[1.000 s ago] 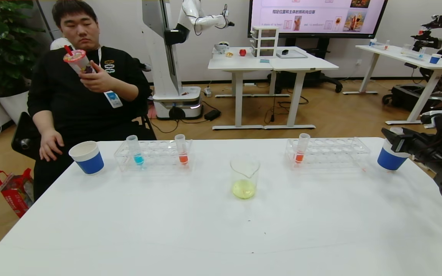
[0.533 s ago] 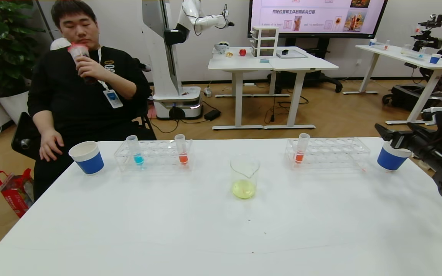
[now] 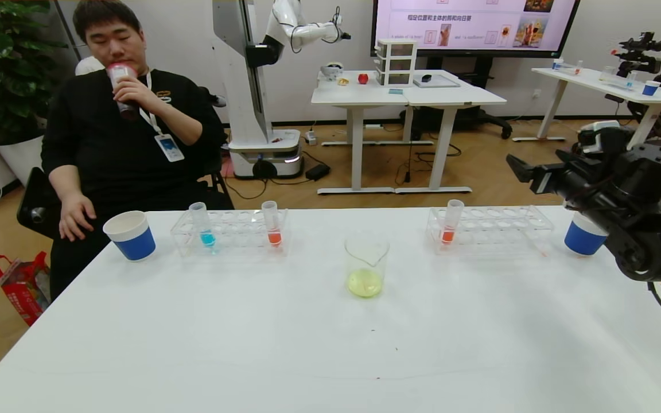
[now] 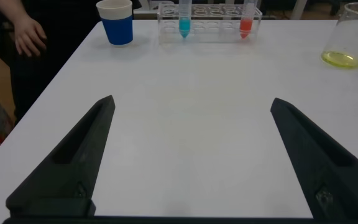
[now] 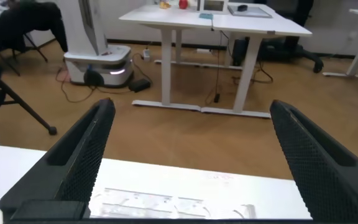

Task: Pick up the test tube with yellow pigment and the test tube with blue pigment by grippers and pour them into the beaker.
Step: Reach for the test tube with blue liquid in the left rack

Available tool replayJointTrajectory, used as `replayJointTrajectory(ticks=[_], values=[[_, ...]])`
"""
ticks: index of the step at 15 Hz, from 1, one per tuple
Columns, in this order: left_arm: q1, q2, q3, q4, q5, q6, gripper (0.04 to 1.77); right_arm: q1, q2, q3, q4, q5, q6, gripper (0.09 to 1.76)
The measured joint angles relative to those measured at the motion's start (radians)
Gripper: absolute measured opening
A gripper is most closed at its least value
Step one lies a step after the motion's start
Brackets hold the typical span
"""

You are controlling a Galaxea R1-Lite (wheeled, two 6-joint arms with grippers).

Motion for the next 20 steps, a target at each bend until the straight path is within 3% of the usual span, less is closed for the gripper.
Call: replayJointTrajectory(ticks=[2, 6, 13, 16, 20], values=[[0.000, 0.000, 0.000, 0.000, 0.000, 0.000, 1.75, 0.051, -0.051, 0.016, 0.005, -0.025, 0.000, 1.74], [0.000, 0.000, 0.000, 0.000, 0.000, 0.000, 1.75, 0.069, -0.181, 0.051, 0.014, -0.028, -0.003, 1.74], [0.000, 0.000, 0.000, 0.000, 0.000, 0.000, 1.75, 0.060, -0.652, 0.239, 0.066, -0.031, -0.005, 1.74], [0.000, 0.000, 0.000, 0.000, 0.000, 0.000, 1.75, 0.042, -0.910, 0.360, 0.164, -0.038, -0.007, 1.74], [0.000, 0.000, 0.000, 0.000, 0.000, 0.000, 1.75, 0.036, -1.314, 0.467, 0.477, -0.031, -0.007, 1.74]])
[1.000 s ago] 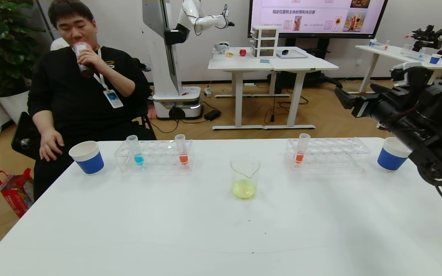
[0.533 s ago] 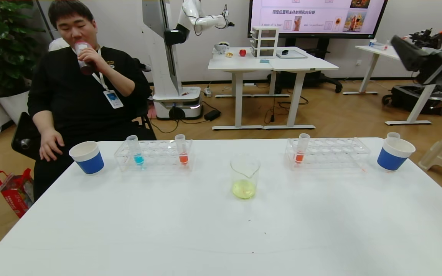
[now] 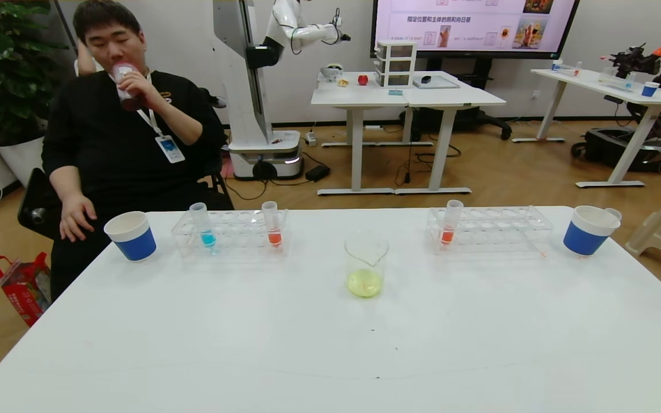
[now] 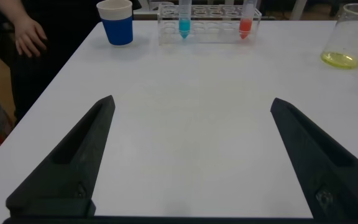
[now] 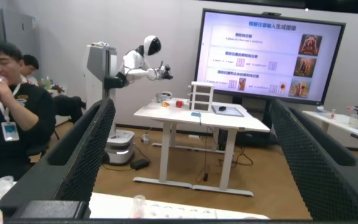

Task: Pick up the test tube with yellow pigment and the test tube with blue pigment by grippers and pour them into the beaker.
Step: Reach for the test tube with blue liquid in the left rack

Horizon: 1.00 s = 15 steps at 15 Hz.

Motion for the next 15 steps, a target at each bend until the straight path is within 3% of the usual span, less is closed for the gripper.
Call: replayJointTrajectory(ticks=[4, 8, 15], values=[[0.000, 0.000, 0.000, 0.000, 0.000, 0.000, 1.75, 0.004, -0.370, 0.085, 0.288, 0.029, -0.009, 1.74], [0.000, 0.000, 0.000, 0.000, 0.000, 0.000, 1.75, 0.038, -0.635, 0.239, 0.446, 0.037, -0.081, 1.74], [0.000, 0.000, 0.000, 0.000, 0.000, 0.000, 1.75, 0.046, -0.767, 0.533, 0.509, 0.009, -0.122, 1.74]])
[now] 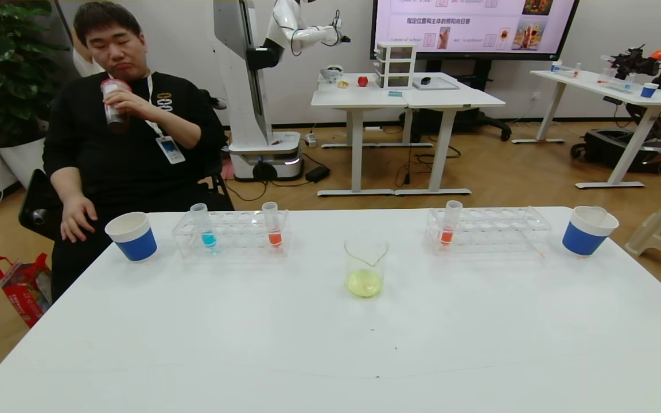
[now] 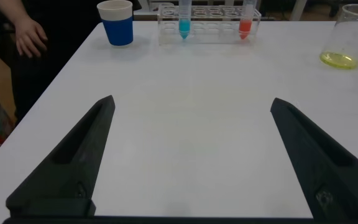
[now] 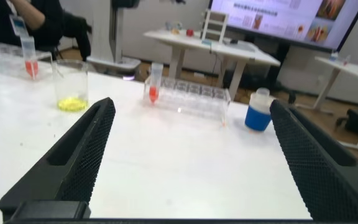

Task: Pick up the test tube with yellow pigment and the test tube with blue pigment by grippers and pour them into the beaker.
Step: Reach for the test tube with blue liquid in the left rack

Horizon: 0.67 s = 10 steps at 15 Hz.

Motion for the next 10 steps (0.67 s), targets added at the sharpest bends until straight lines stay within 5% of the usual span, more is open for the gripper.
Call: replayJointTrajectory(ticks=[4, 10], values=[[0.000, 0.000, 0.000, 0.000, 0.000, 0.000, 1.75, 0.001, -0.004, 0.032, 0.230, -0.094, 0.010, 1.74], [0.000, 0.000, 0.000, 0.000, 0.001, -0.001, 1.75, 0.002, -0.004, 0.048, 0.207, -0.111, 0.039, 1.74]])
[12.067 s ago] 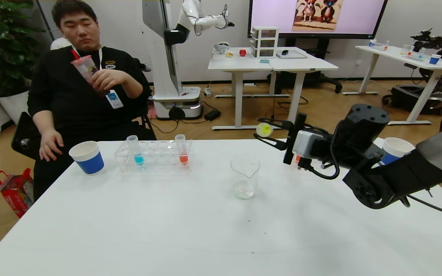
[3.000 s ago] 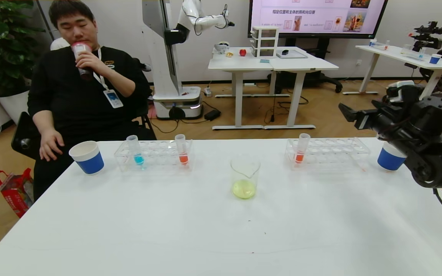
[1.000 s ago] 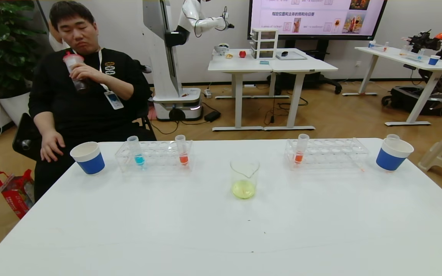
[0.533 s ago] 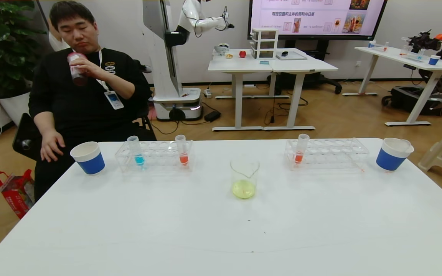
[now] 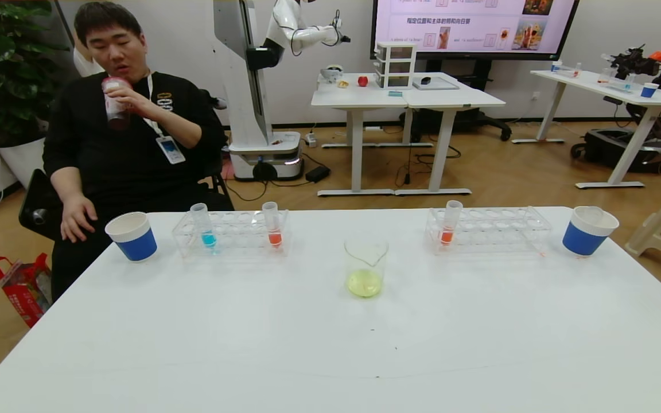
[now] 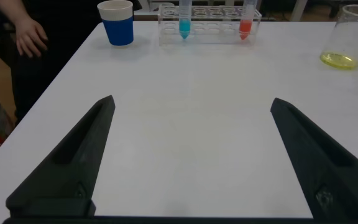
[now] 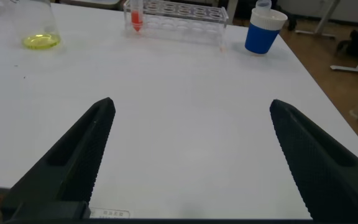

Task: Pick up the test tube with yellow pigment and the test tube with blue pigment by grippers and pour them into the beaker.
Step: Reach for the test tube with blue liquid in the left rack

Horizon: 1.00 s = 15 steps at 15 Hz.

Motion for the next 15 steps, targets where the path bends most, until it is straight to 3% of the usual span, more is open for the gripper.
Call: replayJointTrajectory(ticks=[4, 7, 10, 15], values=[[0.000, 0.000, -0.015, -0.009, -0.008, 0.001, 1.75, 0.000, 0.000, 0.002, -0.006, 0.000, 0.000, 1.74], [-0.002, 0.065, -0.136, -0.017, -0.040, -0.001, 1.75, 0.000, 0.000, 0.003, -0.006, 0.001, 0.000, 1.74], [-0.006, 0.281, -0.309, -0.097, -0.049, -0.005, 1.75, 0.000, 0.000, 0.003, -0.006, 0.001, 0.001, 1.74], [-0.003, 0.759, -0.456, -0.434, -0.054, -0.003, 1.75, 0.000, 0.000, 0.003, -0.006, 0.000, 0.001, 1.74]])
